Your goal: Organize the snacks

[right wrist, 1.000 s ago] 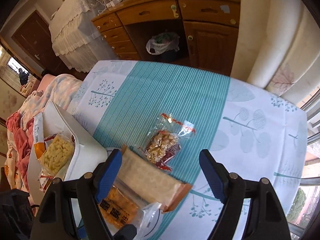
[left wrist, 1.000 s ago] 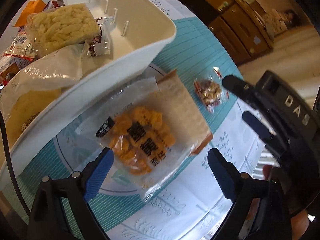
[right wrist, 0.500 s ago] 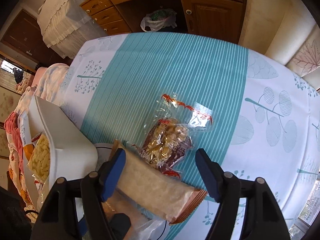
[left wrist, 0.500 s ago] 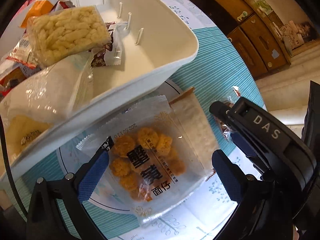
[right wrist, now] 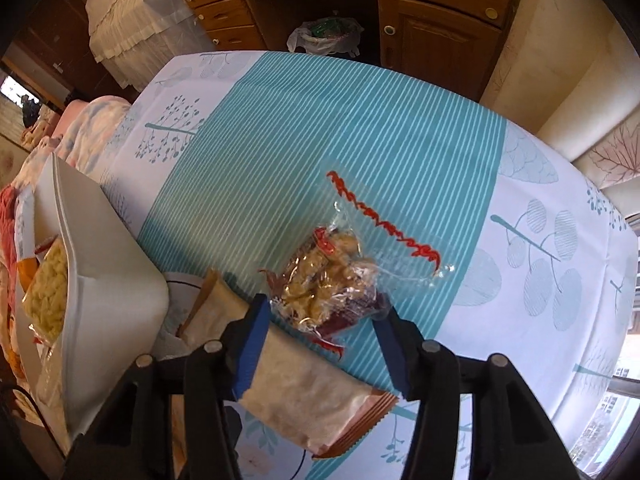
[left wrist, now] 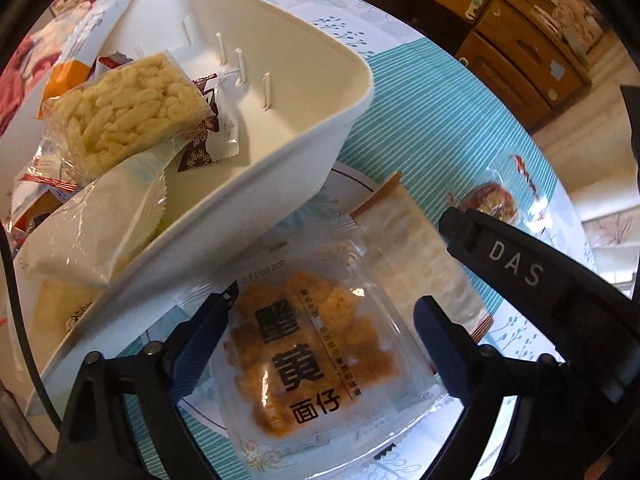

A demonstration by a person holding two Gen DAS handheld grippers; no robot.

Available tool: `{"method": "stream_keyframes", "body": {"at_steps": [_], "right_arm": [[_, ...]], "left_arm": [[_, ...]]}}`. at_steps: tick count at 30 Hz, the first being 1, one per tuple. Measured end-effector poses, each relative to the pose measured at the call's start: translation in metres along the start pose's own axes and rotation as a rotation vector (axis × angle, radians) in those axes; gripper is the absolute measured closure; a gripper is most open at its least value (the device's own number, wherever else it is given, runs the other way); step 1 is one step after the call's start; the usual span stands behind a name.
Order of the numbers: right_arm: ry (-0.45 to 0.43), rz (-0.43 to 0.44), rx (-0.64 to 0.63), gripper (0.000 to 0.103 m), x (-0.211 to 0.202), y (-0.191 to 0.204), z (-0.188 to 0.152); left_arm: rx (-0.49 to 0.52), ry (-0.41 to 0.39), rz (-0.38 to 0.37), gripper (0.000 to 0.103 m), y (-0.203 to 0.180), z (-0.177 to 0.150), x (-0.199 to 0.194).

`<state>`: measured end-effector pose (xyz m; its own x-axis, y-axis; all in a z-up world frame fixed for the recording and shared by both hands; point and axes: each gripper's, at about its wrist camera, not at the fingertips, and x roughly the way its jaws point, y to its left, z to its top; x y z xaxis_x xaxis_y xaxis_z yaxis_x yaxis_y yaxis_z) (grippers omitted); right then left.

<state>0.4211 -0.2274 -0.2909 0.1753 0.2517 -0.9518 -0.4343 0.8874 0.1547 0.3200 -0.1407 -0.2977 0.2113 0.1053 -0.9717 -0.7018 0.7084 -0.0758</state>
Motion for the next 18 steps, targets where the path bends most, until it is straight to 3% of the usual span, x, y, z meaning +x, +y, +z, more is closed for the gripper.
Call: {"method": "stream_keyframes", "body": {"at_steps": [1, 5, 18], "right_arm": [[-0.006, 0.002, -0.005, 0.05, 0.0, 0.0, -0.002], [-0.001, 0.013, 0.008, 0.05, -0.004, -0.006, -0.01], [0.023, 0.013, 0.097, 0.05, -0.036, -0.027, -0.062]], "left_arm": [[-0.004, -0.001, 0.01, 0.02, -0.004, 0.002, 0.002], [0.008, 0.001, 0.02, 0.024, -0.006, 0.002, 0.001], [0.195, 0.009, 0.047, 0.037, -0.014, -0.016, -0.005]]}}
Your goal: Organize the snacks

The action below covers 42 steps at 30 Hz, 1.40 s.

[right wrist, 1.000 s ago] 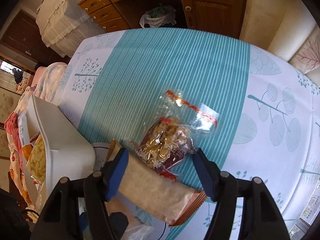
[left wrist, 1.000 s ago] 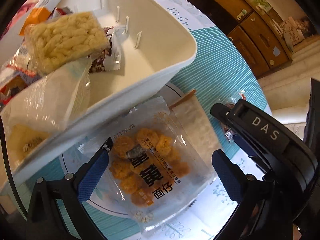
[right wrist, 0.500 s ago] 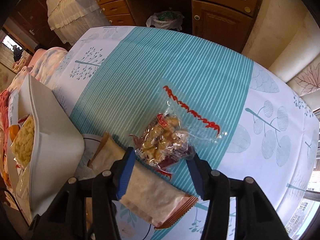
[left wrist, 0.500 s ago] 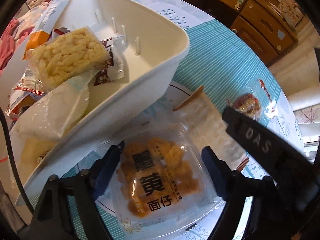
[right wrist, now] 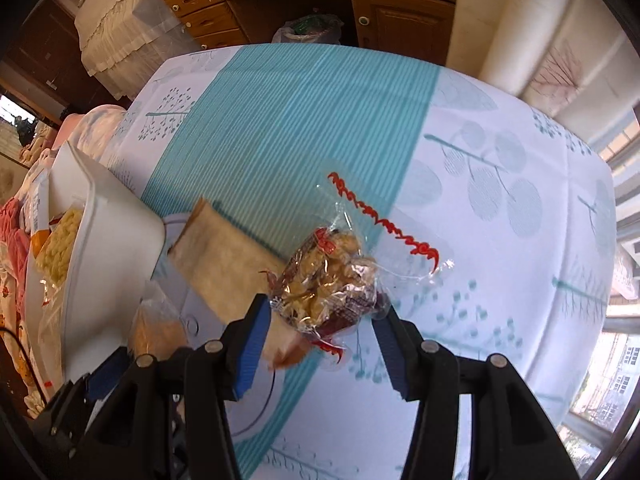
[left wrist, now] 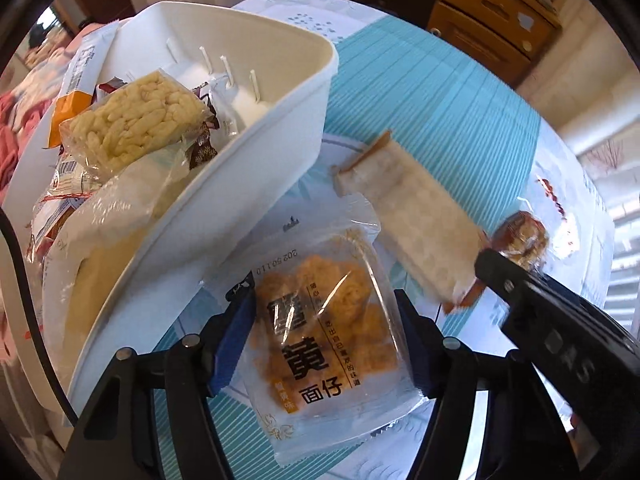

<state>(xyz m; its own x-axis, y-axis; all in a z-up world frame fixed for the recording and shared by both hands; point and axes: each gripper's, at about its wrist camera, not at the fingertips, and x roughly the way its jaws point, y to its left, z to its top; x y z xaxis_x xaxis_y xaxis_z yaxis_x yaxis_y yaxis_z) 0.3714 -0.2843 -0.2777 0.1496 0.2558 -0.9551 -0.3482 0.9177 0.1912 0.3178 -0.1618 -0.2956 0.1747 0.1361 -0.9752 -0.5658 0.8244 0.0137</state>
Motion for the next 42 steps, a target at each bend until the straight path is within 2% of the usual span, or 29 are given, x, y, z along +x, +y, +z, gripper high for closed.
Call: {"method": "stream_keyframes", "body": {"at_steps": [12, 15, 21, 26, 29, 31, 35, 40, 42], "right_arm": [[0.004, -0.001, 0.065, 0.05, -0.034, 0.001, -0.059], [0.0, -0.002, 0.086, 0.05, -0.04, 0.004, -0.069], [-0.017, -0.027, 0.115, 0.05, -0.055, 0.013, -0.087], [-0.033, -0.043, 0.162, 0.05, -0.068, 0.023, -0.103], [-0.041, -0.051, 0.191, 0.05, -0.076, 0.029, -0.115], [-0.049, -0.059, 0.216, 0.05, -0.082, 0.034, -0.125], [-0.069, -0.068, 0.273, 0.05, -0.093, 0.045, -0.141], [-0.111, -0.084, 0.331, 0.05, -0.108, 0.06, -0.155], [-0.132, -0.087, 0.348, 0.05, -0.114, 0.069, -0.158]], "left_arm": [[0.146, 0.052, -0.023, 0.048, 0.022, -0.031, -0.008], [0.212, 0.051, -0.03, 0.052, 0.024, -0.035, -0.01], [0.31, 0.093, -0.041, 0.053, 0.036, -0.045, -0.009], [0.377, 0.168, -0.057, 0.056, 0.06, -0.058, -0.012], [0.443, 0.197, -0.082, 0.065, 0.072, -0.063, -0.021], [0.486, 0.204, -0.103, 0.075, 0.079, -0.063, -0.028], [0.569, 0.209, -0.117, 0.083, 0.096, -0.066, -0.042], [0.651, 0.182, -0.154, 0.097, 0.105, -0.08, -0.08], [0.684, 0.155, -0.184, 0.098, 0.108, -0.079, -0.094]]}}
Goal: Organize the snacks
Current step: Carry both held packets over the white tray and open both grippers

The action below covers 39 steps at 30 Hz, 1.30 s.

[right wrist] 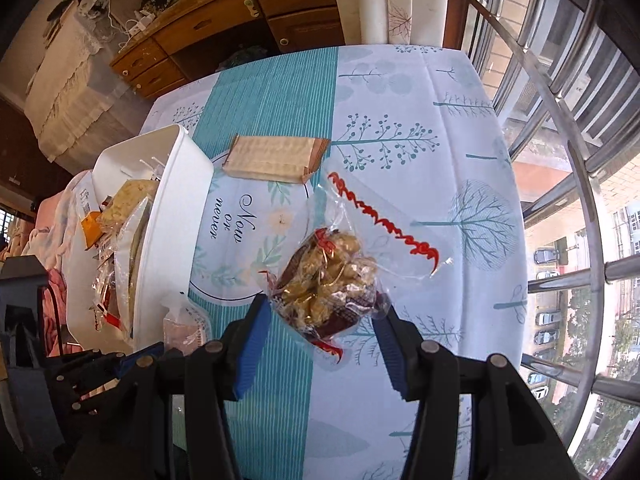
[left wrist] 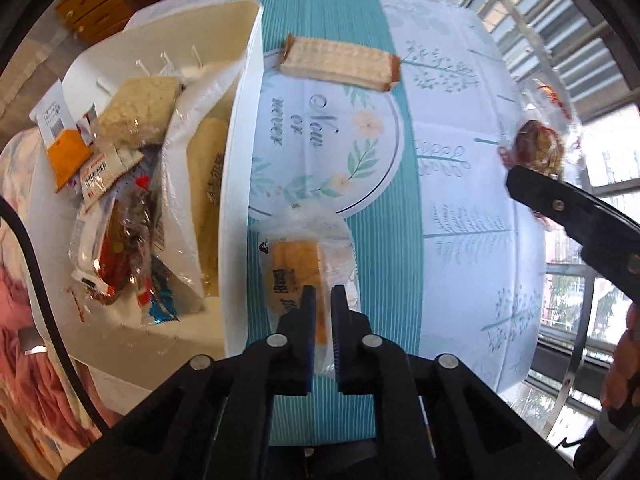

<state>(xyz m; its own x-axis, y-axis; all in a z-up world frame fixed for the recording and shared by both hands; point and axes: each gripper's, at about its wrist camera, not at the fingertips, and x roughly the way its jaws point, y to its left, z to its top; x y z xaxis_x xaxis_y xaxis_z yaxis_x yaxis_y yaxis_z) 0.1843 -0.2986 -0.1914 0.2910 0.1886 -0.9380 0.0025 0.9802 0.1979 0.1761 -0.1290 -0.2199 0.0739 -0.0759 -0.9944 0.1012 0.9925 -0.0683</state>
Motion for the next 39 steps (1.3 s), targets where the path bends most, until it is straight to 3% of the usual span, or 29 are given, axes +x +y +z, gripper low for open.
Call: {"method": "stream_keyframes", "body": {"at_steps": [7, 12, 30, 39], "right_arm": [[-0.064, 0.012, 0.028, 0.05, -0.02, 0.023, -0.011], [-0.101, 0.027, 0.036, 0.05, -0.031, 0.041, -0.02], [-0.216, 0.218, -0.029, 0.05, -0.024, 0.141, -0.04], [-0.21, 0.292, -0.122, 0.05, -0.007, 0.203, -0.039]], "left_arm": [[0.145, -0.148, -0.024, 0.099, 0.004, -0.004, -0.056], [0.206, -0.195, -0.063, 0.099, 0.018, -0.007, -0.078], [0.188, -0.353, -0.213, 0.095, 0.131, -0.01, -0.115], [0.126, -0.375, -0.2, 0.093, 0.19, -0.007, -0.121]]}}
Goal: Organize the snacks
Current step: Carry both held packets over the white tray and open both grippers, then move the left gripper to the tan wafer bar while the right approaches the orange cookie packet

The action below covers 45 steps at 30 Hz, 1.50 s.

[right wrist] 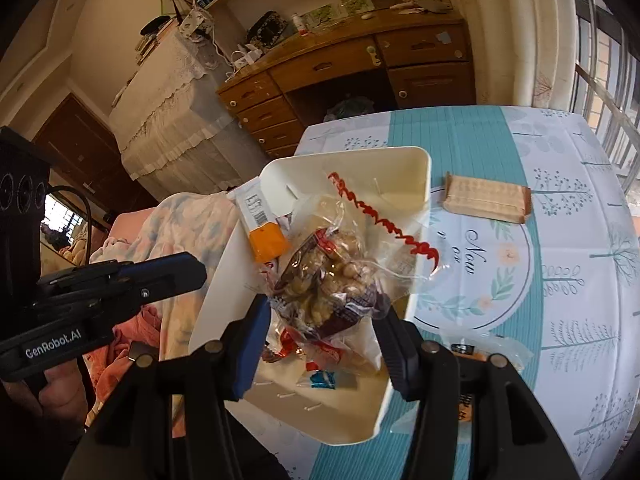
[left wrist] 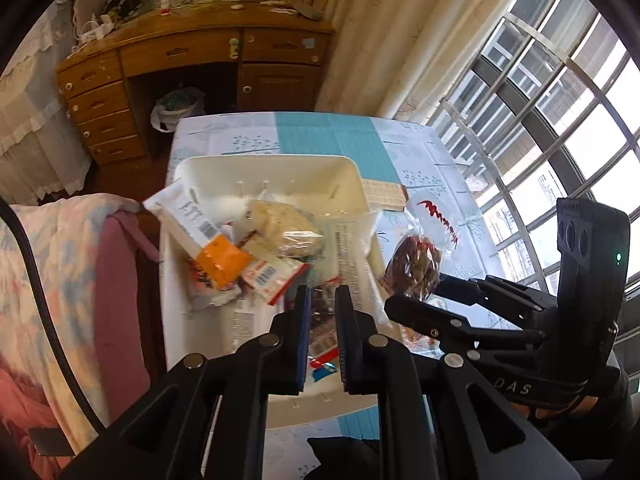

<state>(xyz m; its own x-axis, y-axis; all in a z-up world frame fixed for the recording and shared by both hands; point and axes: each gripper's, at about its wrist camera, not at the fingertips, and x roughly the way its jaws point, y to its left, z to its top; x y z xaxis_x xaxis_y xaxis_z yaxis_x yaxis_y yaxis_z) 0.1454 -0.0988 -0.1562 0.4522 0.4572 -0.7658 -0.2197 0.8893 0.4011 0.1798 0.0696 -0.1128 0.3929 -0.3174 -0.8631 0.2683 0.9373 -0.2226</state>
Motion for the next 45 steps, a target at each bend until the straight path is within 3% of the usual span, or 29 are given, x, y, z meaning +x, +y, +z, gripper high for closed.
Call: {"method": "stream_keyframes", "body": {"at_steps": [9, 14, 24, 34, 45], "right_arm": [[0.053, -0.004, -0.033, 0.047, 0.033, 0.029, 0.0], [0.037, -0.002, -0.031, 0.026, 0.033, 0.03, -0.002], [-0.017, -0.074, 0.025, 0.023, 0.01, 0.006, -0.024], [-0.093, -0.222, 0.058, 0.014, -0.031, -0.029, -0.06], [-0.041, -0.355, 0.059, 0.007, -0.046, -0.077, -0.084]], "left_arm": [[-0.043, -0.018, 0.022, 0.085, 0.035, 0.001, -0.014], [-0.031, -0.019, 0.014, 0.077, 0.036, 0.004, -0.016], [0.04, 0.002, -0.023, 0.052, 0.011, 0.015, -0.01], [0.195, 0.047, -0.054, 0.039, -0.038, 0.039, 0.009], [0.445, 0.12, -0.063, 0.028, -0.107, 0.078, 0.035]]}}
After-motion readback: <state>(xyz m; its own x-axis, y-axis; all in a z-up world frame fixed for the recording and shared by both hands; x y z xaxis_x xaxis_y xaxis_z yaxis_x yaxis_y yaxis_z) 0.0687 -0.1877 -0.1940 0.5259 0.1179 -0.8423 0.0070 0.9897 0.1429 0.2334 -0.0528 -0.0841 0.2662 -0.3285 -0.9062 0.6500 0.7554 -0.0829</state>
